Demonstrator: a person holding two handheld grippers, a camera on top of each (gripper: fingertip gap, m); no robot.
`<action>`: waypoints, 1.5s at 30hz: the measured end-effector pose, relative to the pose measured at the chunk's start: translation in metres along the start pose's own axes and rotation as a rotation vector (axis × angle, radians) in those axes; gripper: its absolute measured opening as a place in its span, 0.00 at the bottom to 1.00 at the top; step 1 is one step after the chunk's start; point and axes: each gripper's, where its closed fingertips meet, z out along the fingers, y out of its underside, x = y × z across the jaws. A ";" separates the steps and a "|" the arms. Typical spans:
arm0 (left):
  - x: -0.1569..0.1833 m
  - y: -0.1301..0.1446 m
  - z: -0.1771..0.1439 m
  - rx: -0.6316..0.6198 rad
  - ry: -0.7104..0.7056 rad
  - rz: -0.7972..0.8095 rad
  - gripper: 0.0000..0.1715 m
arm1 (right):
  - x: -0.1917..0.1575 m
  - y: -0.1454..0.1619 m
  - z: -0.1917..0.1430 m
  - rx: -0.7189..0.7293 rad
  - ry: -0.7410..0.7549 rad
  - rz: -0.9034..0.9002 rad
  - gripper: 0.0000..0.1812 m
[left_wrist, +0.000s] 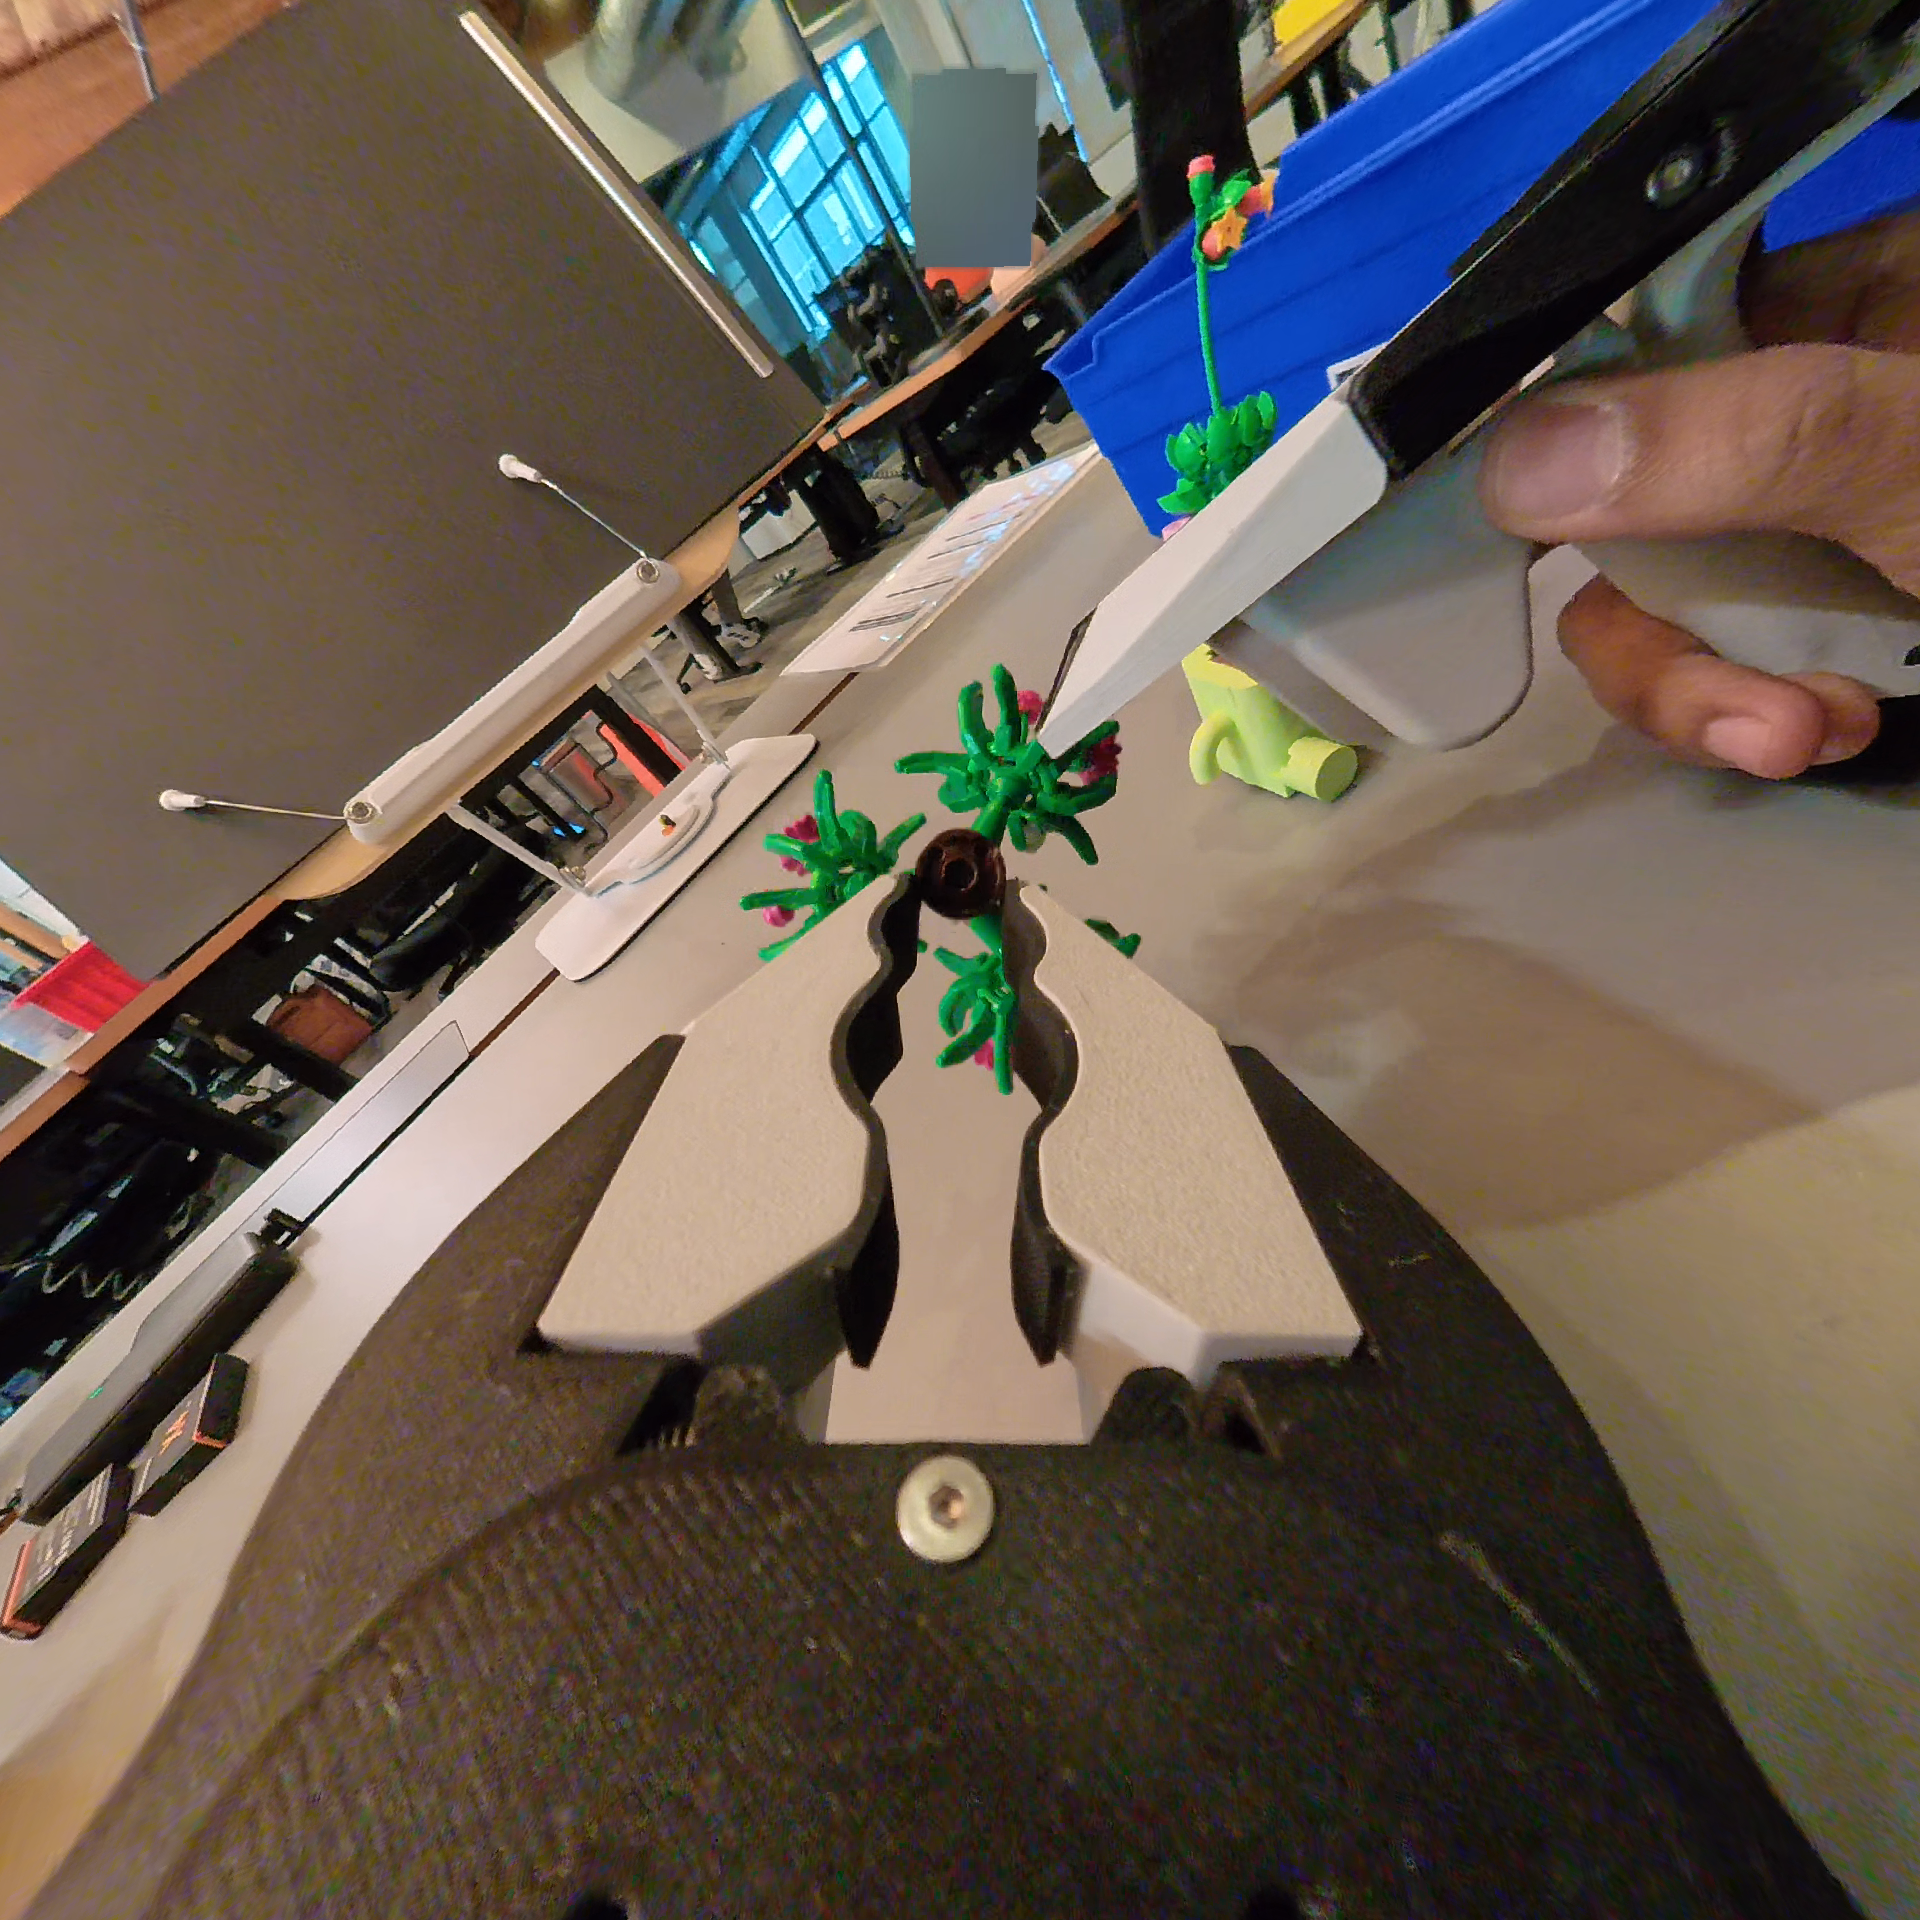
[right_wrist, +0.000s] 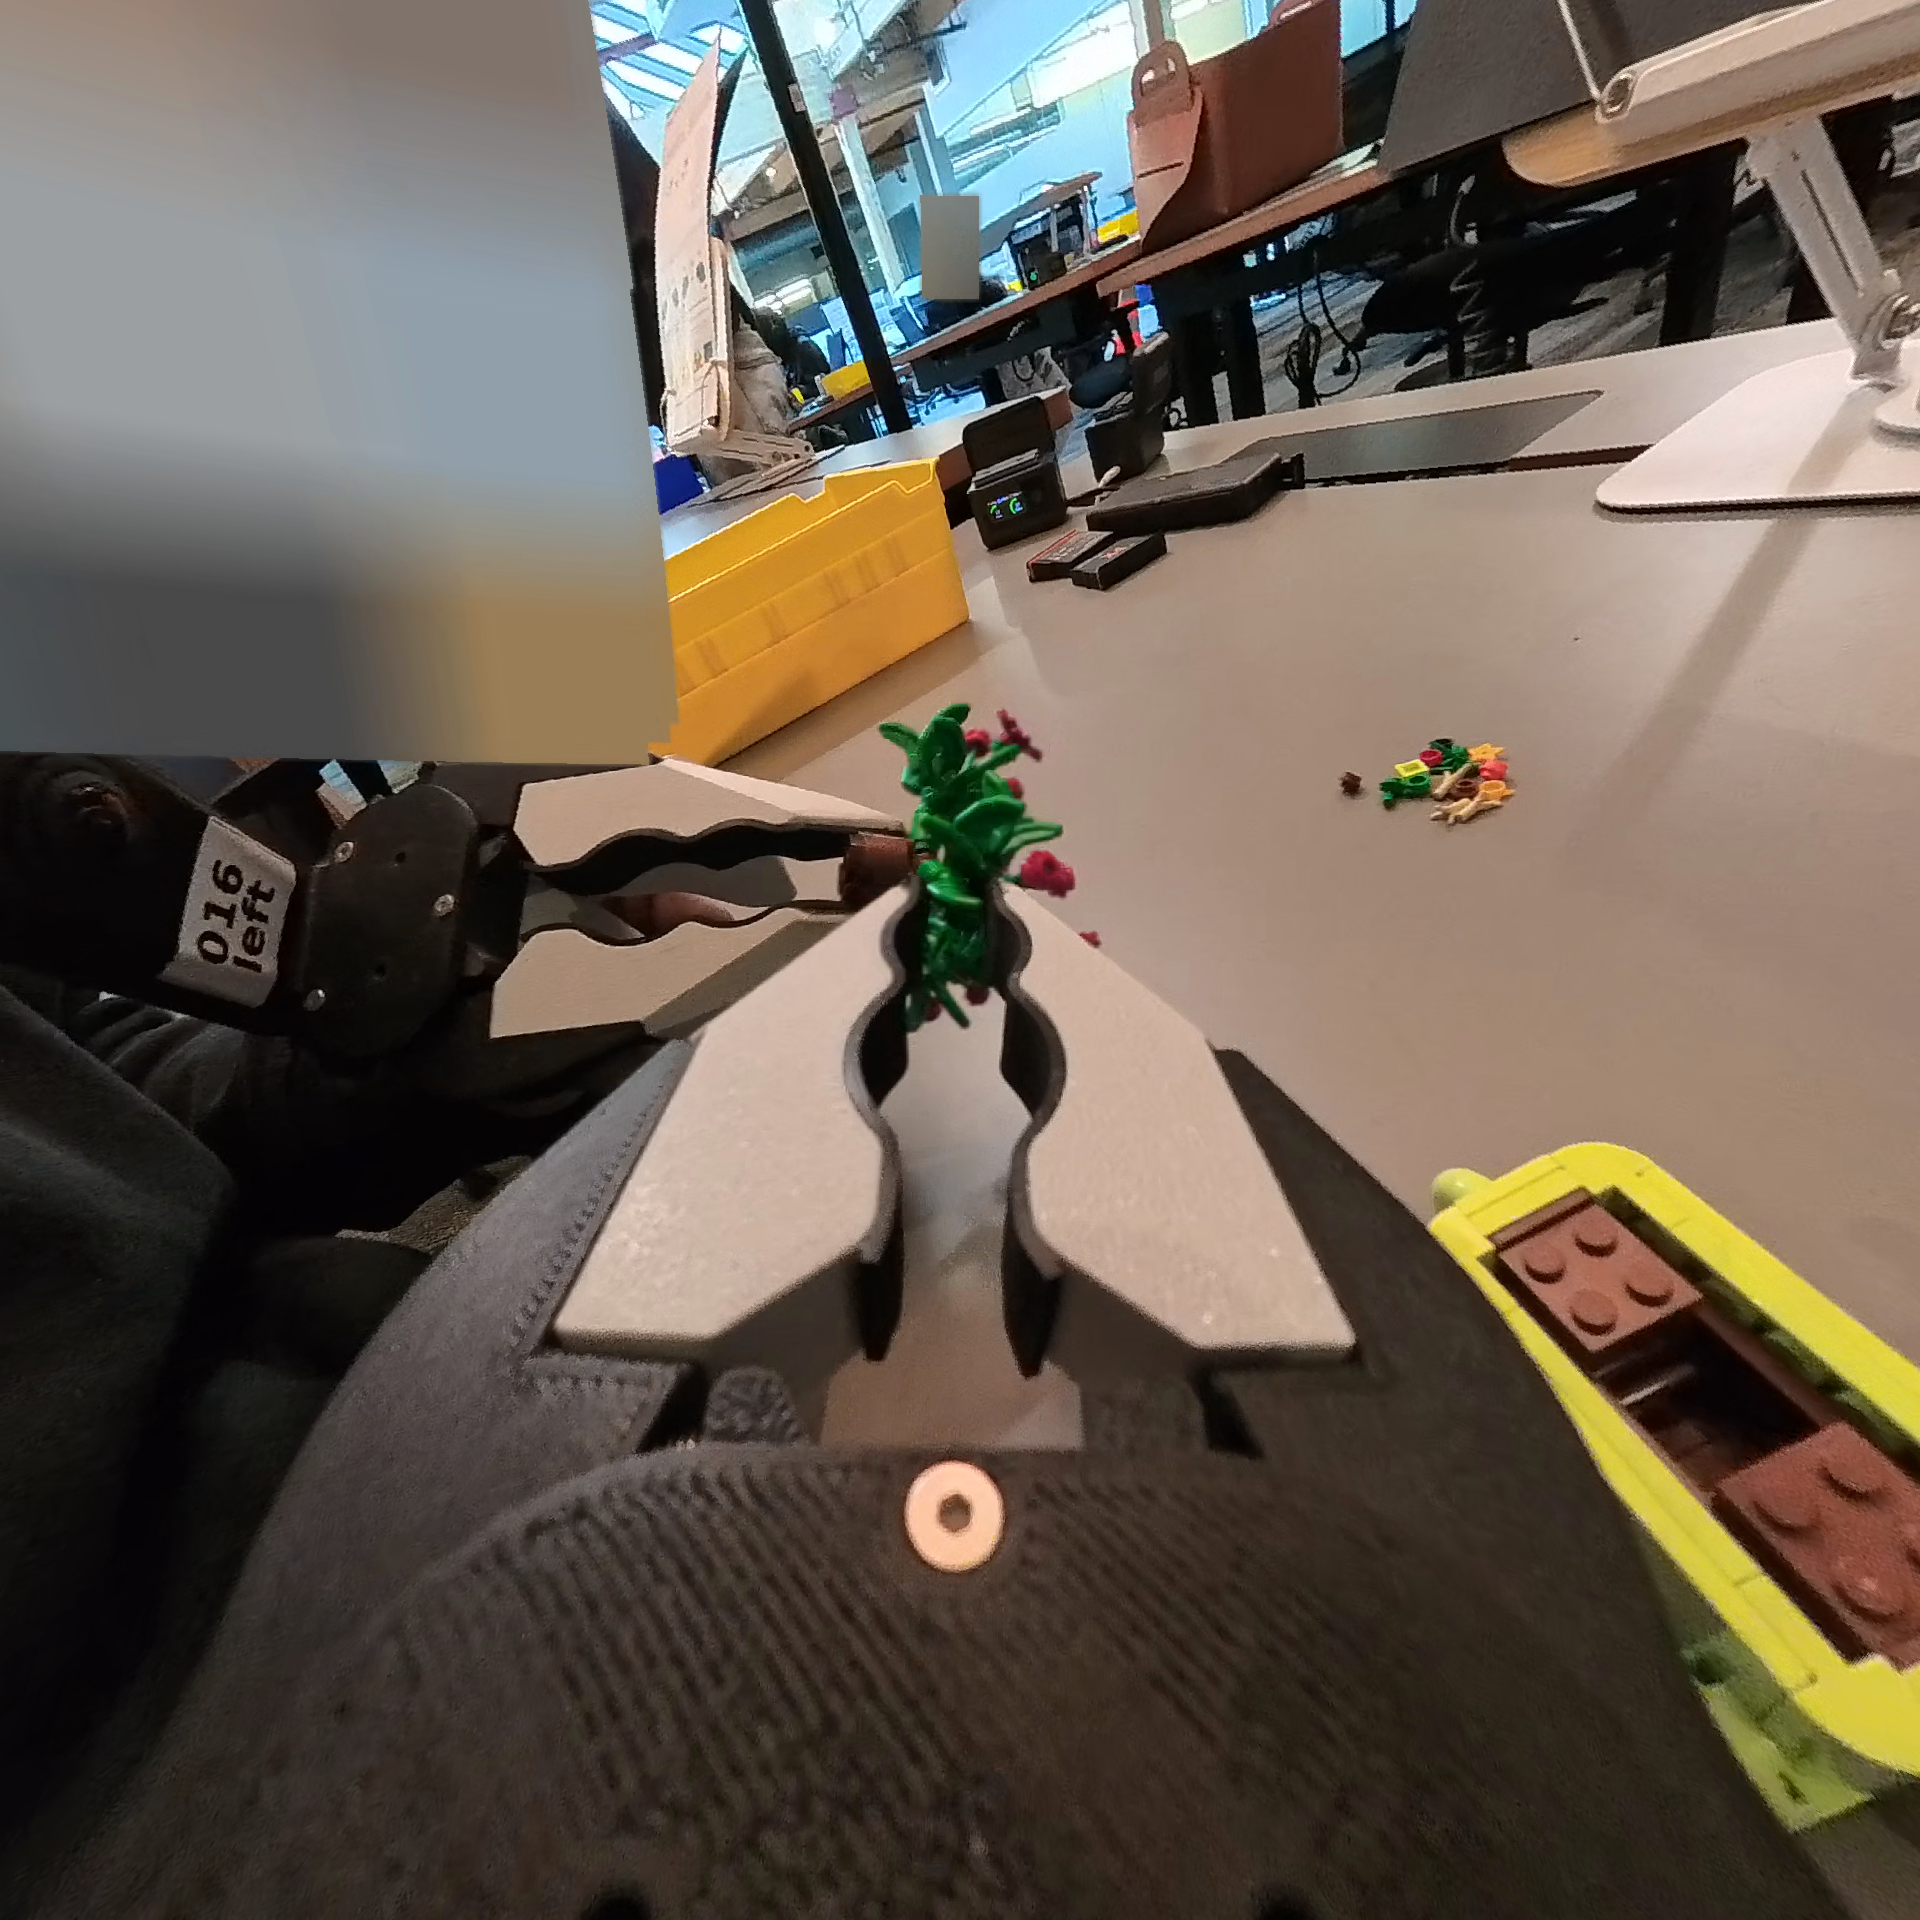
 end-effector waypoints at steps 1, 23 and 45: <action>0.000 0.000 0.000 0.004 0.003 0.001 0.06 | 0.001 0.000 0.000 -0.001 0.006 0.002 0.05; 0.004 0.012 0.007 -0.091 0.077 -0.052 0.06 | -0.004 -0.014 -0.010 0.099 0.007 -0.078 0.13; 0.025 0.013 0.004 -0.087 0.097 0.145 0.06 | -0.008 0.031 0.017 -0.215 0.052 -0.194 0.10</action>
